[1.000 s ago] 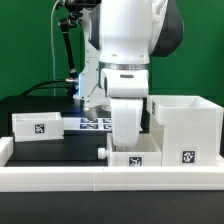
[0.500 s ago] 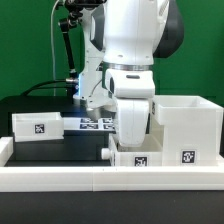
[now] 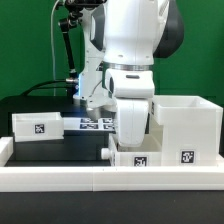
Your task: Assemble drawer
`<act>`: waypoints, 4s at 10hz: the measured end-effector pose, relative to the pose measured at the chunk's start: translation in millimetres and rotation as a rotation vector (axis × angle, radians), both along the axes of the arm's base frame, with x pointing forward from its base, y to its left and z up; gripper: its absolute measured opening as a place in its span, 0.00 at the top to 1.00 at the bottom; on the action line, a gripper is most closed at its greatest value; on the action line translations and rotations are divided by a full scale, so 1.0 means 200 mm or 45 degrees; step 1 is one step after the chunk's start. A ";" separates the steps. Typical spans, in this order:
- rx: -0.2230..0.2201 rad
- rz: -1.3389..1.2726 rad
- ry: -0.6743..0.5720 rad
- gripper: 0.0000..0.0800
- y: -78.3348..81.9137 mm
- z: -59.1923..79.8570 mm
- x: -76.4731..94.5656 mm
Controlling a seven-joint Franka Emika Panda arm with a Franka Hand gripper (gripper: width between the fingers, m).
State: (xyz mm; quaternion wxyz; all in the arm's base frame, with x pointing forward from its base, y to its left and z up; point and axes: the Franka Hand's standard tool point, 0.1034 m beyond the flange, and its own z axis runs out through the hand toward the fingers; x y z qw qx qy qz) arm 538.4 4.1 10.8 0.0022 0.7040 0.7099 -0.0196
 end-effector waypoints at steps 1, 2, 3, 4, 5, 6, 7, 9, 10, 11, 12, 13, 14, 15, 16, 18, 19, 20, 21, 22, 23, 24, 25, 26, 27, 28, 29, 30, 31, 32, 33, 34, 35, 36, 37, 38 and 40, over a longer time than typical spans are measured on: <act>0.002 0.004 -0.001 0.95 0.01 0.00 0.00; 0.002 0.006 -0.001 0.95 0.02 0.00 0.00; 0.004 0.012 -0.002 0.95 0.03 0.00 0.00; 0.006 0.019 -0.005 0.95 0.04 0.00 0.01; 0.008 0.027 -0.015 0.95 0.06 0.00 0.01; 0.006 0.030 -0.026 0.95 0.05 0.00 0.02; 0.006 0.027 -0.025 0.95 0.05 0.00 0.02; 0.006 0.026 -0.025 0.95 0.05 0.00 0.02; 0.006 0.014 -0.027 0.75 0.04 0.00 0.02; 0.006 -0.009 -0.032 0.54 0.03 0.01 0.02; 0.006 -0.020 -0.039 0.54 0.03 0.03 0.03; 0.007 -0.022 -0.048 0.36 0.05 0.05 0.04; 0.007 -0.027 -0.055 0.23 0.06 0.07 0.05; 0.003 -0.025 -0.052 0.20 0.06 0.10 0.05; -0.002 -0.028 -0.050 0.20 0.06 0.14 0.06; -0.013 -0.012 -0.068 0.19 -0.03 0.21 0.13; -0.016 -0.010 -0.072 0.19 -0.08 0.20 0.15; -0.018 -0.008 -0.073 0.19 -0.13 0.20 0.17; -0.019 -0.017 -0.071 0.19 -0.16 0.21 0.19; -0.018 -0.021 -0.070 0.19 -0.18 0.20 0.18; -0.018 -0.024 -0.068 0.19 -0.18 0.20 0.18; 0.003 0.025 -0.066 0.19 -0.21 0.19 0.17; 0.067 0.027 -0.049 0.19 -0.28 0.14 0.15; 0.118 0.036 -0.037 0.19 -0.30 0.10 0.17; 0.168 0.068 -0.028 0.19 -0.32 0.09 0.20; 0.219 0.083 -0.035 0.19 -0.34 0.08 0.23; 0.264 0.094 -0.038 0.19 -0.35 0.08 0.24; 0.296 0.083 -0.027 0.19 -0.36 0.08 0.25; 0.323 0.071 -0.020 0.19 -0.35 0.07 0.26; 0.330 0.042 -0.018 0.19 -0.32 0.07 0.27; 0.336 0.042 -0.015 0.19 -0.28 0.07 0.27; 0.338 0.026 -0.011 0.19 -0.25 0.07 0.26; 0.339 0.018 -0.017 0.19 -0.19 0.05 0.25; 0.340 0.019 -0.012 0.19 -0.16 0.03 0.23; 0.340 0.011 -0.013 0.19 -0.18 0.04 0.23; 0.340 0.009 -0.012 0.19 -0.18 0.04 0.23; 0.340 0.009 -0.012 0.19 -0.18 0.03 0.23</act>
Offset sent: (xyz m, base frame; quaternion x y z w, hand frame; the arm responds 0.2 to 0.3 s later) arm 0.0090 0.0198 -0.0040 -0.0073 -0.0013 -0.0423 0.9991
